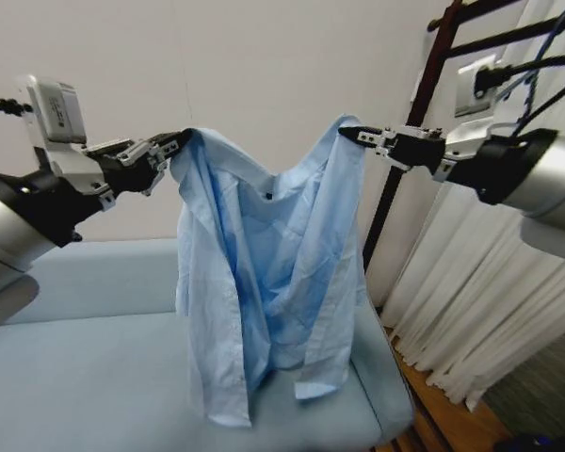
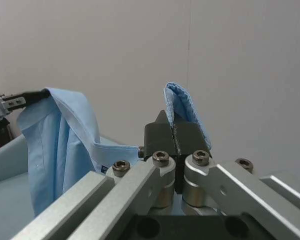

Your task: Pick up the clothes from the sofa and hang them on the clothes hanger.

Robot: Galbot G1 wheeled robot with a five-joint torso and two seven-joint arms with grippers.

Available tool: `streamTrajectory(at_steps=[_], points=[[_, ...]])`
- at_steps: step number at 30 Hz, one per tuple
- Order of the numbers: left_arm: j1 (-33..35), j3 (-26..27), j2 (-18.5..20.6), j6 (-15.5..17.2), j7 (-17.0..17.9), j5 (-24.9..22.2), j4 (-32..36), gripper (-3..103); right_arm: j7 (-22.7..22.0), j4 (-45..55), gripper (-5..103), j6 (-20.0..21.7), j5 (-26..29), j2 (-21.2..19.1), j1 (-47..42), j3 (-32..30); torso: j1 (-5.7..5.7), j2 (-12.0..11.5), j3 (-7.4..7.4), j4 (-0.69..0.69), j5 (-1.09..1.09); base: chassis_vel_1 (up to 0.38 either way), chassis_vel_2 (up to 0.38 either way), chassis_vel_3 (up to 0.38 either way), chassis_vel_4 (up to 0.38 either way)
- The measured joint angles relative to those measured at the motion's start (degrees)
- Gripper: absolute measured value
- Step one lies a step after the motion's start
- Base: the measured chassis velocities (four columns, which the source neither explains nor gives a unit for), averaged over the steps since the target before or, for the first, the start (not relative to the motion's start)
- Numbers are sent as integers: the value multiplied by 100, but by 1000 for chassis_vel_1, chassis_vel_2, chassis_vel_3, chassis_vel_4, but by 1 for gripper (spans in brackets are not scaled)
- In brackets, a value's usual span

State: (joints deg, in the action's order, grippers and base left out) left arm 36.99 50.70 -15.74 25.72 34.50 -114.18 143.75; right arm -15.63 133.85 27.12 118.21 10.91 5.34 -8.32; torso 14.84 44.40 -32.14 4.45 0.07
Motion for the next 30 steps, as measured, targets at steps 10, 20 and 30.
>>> streamTrajectory(at_steps=[10,20,30], points=[[1166,-2084,-1826,251,187,1727,-813,0,223,-737,0,385,-2260,1298,-1438,1066,4,-3,-5,-4,-1,0,0,0,0],[509,-4190,-3413,-381,-762,4157,-4050,0,1456,-2776,0,-343,-5228,2651,-2553,2262,5,-4,-4,-3,1,0,0,0,0],[-372,-5280,-4400,-726,-1344,5135,-6045,0,1869,-4578,0,-1183,-6447,3660,-2536,2648,4,-4,-3,1,2,0,0,0,0]])
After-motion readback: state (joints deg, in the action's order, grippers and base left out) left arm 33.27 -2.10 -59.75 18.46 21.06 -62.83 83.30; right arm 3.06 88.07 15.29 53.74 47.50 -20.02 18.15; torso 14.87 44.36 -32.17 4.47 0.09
